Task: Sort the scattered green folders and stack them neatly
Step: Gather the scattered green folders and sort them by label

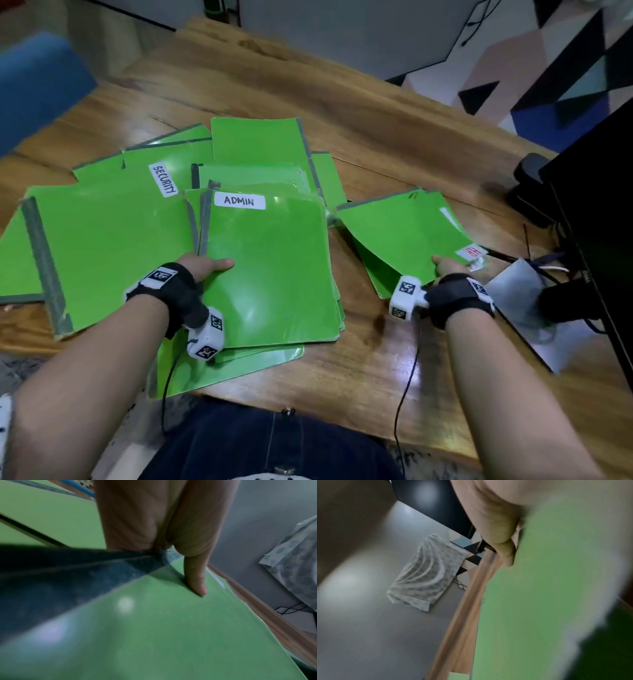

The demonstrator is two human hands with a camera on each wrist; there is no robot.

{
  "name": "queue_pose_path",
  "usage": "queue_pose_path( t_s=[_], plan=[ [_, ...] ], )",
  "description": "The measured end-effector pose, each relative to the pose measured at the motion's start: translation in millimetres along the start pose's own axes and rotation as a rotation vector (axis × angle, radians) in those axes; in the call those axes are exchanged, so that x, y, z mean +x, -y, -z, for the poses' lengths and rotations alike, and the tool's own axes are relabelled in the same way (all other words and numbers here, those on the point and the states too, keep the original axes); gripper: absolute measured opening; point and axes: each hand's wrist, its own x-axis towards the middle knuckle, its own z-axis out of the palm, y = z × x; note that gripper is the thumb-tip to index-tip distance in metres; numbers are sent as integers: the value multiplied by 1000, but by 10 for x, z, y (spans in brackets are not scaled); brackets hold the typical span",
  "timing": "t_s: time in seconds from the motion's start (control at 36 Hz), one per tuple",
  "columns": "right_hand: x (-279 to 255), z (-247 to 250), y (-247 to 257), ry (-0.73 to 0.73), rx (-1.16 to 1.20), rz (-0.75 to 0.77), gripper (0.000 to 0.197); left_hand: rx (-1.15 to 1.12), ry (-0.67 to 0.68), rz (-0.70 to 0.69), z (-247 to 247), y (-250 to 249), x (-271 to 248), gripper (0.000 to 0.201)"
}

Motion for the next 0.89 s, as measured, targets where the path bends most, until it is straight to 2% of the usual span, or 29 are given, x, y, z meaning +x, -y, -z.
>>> queue_pose_path(
  t_s=[0.06, 0.14, 0.25, 0.36, 0.5, 0.58, 0.64, 0.78, 0.83, 0.89],
  plan=[
    [-329, -90, 12, -8, -321, 102, 75, -16, 1, -4, -11, 10, 23, 86],
    [-420, -161, 40, 0, -521, 166, 60, -22, -8, -12, -17, 19, 46, 84],
    [-386, -229, 168, 17, -615, 175, 60, -26, -7, -12, -7, 27, 69, 86],
    [-262, -351, 220, 61, -656, 128, 73, -27, 0, -5, -10, 40, 107, 85],
    [-255, -488, 283, 101, -759, 118, 77, -49, 7, 7, -15, 46, 132, 85],
    [-151, -559, 279, 89, -825, 93, 87, -54, 8, 8, -21, 49, 135, 86],
    [-137, -555, 290, 85, -835, 93, 80, -52, 9, 12, -20, 51, 142, 87],
    [-110, -441, 333, 67, -756, 54, 42, -38, 7, 9, -17, 67, 182, 97],
    [-6, -439, 285, 73, -661, 19, 33, -38, 6, 7, -20, 67, 186, 98],
    [154, -452, 219, 114, -400, -43, 32, -46, 10, 11, -23, 66, 190, 98]
  ],
)
